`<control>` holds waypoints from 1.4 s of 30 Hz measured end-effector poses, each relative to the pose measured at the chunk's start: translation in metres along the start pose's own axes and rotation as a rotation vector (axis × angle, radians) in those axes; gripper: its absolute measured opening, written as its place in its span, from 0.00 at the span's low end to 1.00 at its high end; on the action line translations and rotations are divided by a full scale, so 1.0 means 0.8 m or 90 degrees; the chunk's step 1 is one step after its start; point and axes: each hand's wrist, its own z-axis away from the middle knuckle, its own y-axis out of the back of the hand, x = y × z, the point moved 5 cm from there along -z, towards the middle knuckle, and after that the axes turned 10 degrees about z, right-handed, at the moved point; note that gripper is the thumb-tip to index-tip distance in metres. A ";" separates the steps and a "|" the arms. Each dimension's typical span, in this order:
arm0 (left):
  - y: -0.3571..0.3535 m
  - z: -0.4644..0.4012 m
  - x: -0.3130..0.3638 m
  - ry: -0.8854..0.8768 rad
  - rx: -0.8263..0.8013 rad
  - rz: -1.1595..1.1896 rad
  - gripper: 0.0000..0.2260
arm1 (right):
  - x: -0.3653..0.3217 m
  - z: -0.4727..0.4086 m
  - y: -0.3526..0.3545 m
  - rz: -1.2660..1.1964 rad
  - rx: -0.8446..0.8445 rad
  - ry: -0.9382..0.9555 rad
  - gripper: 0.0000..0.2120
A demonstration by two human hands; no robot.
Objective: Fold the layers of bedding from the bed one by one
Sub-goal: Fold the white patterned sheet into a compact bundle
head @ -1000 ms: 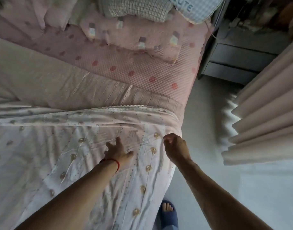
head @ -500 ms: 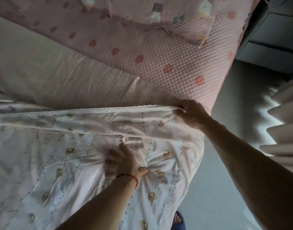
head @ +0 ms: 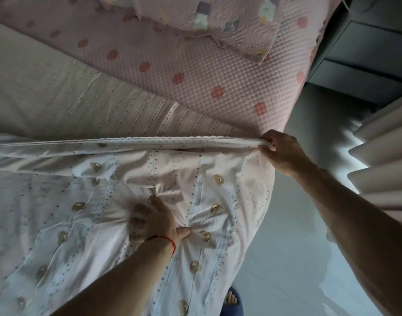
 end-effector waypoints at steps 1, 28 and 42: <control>0.000 0.000 0.000 0.003 0.002 0.001 0.63 | -0.001 0.004 0.005 -0.006 0.036 0.027 0.08; 0.046 0.149 -0.262 -0.011 -0.078 1.220 0.13 | -0.127 0.522 -0.082 0.229 0.290 0.180 0.12; -0.091 0.232 -0.611 0.136 -0.084 1.057 0.18 | -0.297 0.809 -0.304 0.090 -0.151 -0.362 0.24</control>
